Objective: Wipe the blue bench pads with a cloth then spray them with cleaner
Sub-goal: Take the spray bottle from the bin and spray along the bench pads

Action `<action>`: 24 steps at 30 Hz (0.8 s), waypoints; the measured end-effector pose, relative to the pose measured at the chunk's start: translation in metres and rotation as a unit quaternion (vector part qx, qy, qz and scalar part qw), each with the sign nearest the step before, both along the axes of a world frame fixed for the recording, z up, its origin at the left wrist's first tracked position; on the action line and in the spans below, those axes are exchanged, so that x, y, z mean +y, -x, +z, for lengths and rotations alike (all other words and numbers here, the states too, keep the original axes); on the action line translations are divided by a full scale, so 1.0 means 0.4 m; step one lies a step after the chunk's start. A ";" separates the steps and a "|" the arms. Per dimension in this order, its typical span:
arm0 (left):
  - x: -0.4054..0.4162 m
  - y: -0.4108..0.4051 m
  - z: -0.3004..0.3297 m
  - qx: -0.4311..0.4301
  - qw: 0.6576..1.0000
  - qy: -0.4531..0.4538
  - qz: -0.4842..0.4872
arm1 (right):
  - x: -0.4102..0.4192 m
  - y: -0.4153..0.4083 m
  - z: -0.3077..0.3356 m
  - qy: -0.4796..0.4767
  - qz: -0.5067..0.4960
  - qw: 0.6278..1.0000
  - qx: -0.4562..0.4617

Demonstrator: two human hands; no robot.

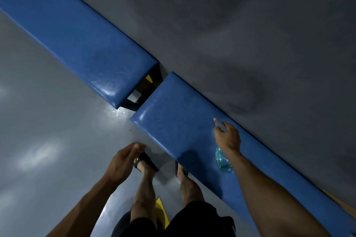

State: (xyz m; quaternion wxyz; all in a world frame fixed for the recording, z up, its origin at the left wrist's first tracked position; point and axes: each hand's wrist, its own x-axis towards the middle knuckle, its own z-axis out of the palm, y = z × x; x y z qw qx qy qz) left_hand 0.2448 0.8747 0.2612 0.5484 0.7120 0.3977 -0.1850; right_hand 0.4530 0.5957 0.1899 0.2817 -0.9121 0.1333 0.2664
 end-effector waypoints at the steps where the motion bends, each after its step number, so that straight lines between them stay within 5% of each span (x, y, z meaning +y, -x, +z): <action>1: 0.008 0.001 -0.003 0.000 1.000 0.003 -0.002 | 0.008 0.002 0.006 0.003 -0.001 1.000 0.000; 12: 0.140 0.018 -0.006 0.005 1.000 0.018 -0.016 | 0.198 0.277 -0.012 0.011 0.201 0.979 0.042; 24: 0.315 0.059 -0.007 0.010 1.000 0.024 -0.015 | 0.331 0.216 -0.001 -0.027 0.049 0.998 -0.002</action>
